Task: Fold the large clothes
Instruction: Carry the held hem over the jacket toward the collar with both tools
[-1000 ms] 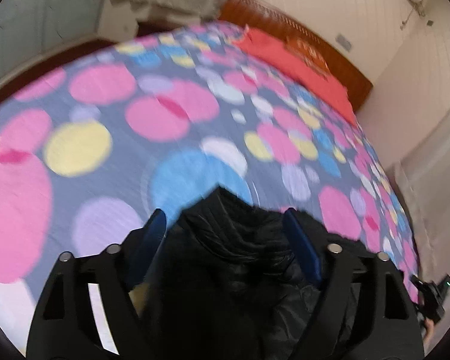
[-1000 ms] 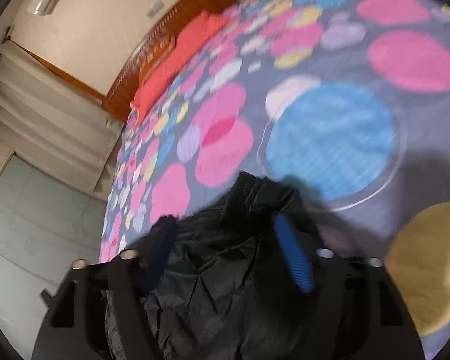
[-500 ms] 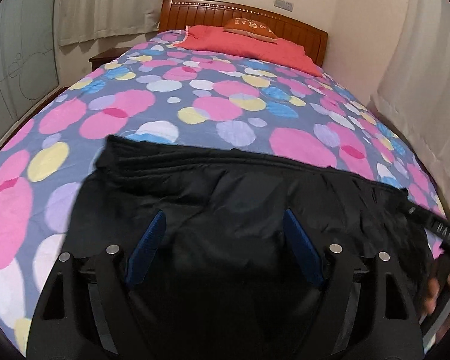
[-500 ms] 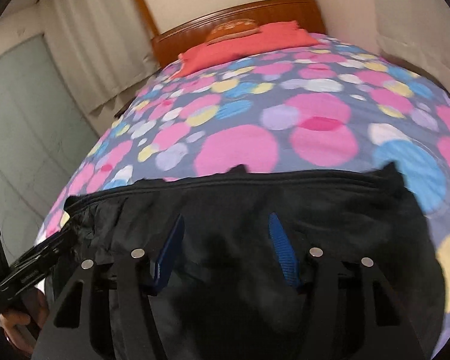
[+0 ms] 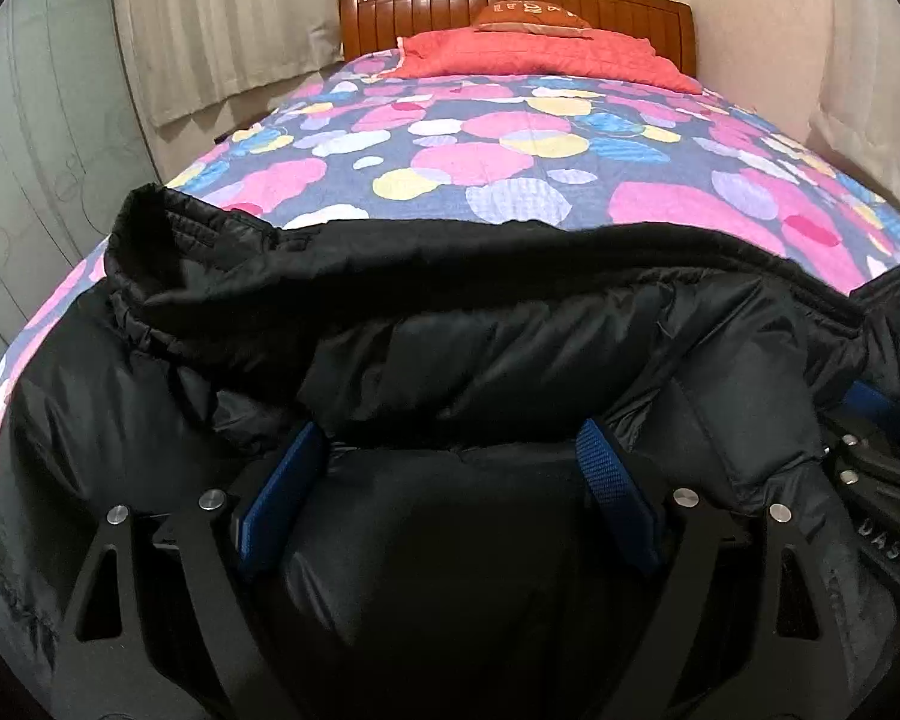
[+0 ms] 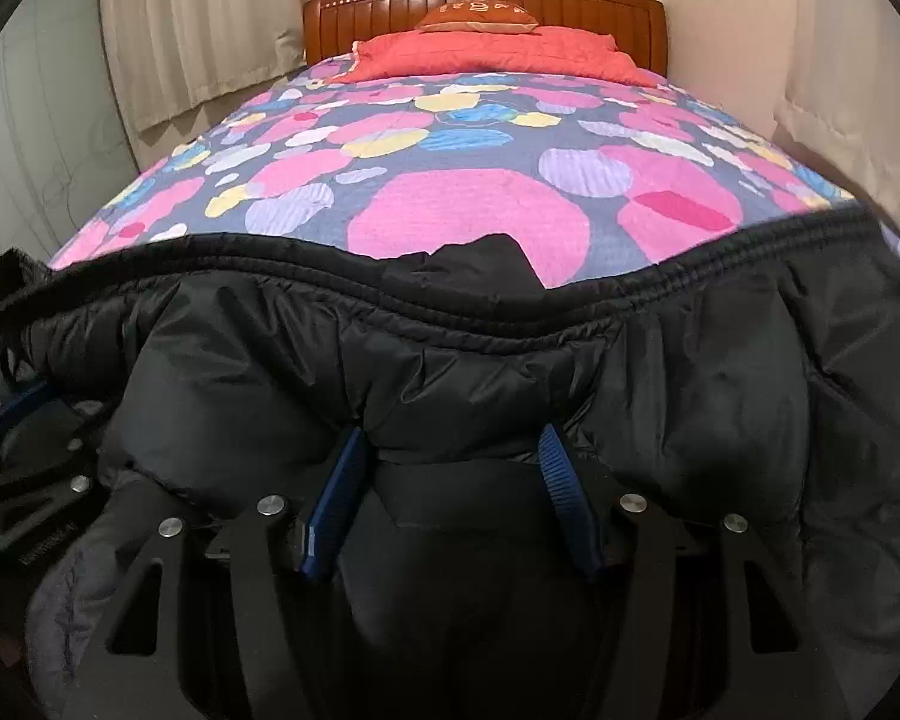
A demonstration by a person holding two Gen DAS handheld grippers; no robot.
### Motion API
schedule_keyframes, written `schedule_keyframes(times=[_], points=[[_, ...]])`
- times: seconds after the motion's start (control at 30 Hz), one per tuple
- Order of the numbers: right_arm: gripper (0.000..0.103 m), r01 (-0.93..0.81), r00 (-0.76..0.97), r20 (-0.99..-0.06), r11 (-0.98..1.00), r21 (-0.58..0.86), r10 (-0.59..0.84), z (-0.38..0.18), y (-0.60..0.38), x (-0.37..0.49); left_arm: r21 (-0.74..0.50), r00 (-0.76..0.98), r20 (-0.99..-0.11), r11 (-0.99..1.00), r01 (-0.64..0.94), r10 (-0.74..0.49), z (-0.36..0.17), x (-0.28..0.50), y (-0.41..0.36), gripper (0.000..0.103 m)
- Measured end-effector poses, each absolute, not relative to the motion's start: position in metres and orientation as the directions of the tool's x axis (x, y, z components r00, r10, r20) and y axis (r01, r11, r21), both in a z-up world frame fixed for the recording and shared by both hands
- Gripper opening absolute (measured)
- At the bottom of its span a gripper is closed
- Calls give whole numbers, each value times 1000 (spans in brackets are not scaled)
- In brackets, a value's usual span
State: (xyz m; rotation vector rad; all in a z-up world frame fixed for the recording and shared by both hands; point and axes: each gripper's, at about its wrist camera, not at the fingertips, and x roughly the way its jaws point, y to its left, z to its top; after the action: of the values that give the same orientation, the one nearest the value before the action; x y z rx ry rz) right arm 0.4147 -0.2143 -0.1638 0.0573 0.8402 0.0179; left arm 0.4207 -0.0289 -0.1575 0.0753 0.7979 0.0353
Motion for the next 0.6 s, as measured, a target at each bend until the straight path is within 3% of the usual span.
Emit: schedule_keyframes(times=[0.23, 0.33, 0.47, 0.6], points=[[60, -6, 665, -744, 996, 91, 72, -141, -220, 403, 45, 631, -775, 998, 34, 13, -140, 419, -20, 86], [60, 12, 722, -689, 994, 111, 69, -109, -246, 385, 2, 683, -731, 1000, 8, -4, -113, 402, 7, 86], [61, 105, 739, -671, 994, 18, -66, -88, -288, 380, 41, 705, -705, 997, -67, 77, -106, 403, 43, 86], [61, 158, 661, -737, 986, -52, -144, -122, -315, 395, 26, 654, -750, 993, -115, 95, -128, 417, 60, 86]])
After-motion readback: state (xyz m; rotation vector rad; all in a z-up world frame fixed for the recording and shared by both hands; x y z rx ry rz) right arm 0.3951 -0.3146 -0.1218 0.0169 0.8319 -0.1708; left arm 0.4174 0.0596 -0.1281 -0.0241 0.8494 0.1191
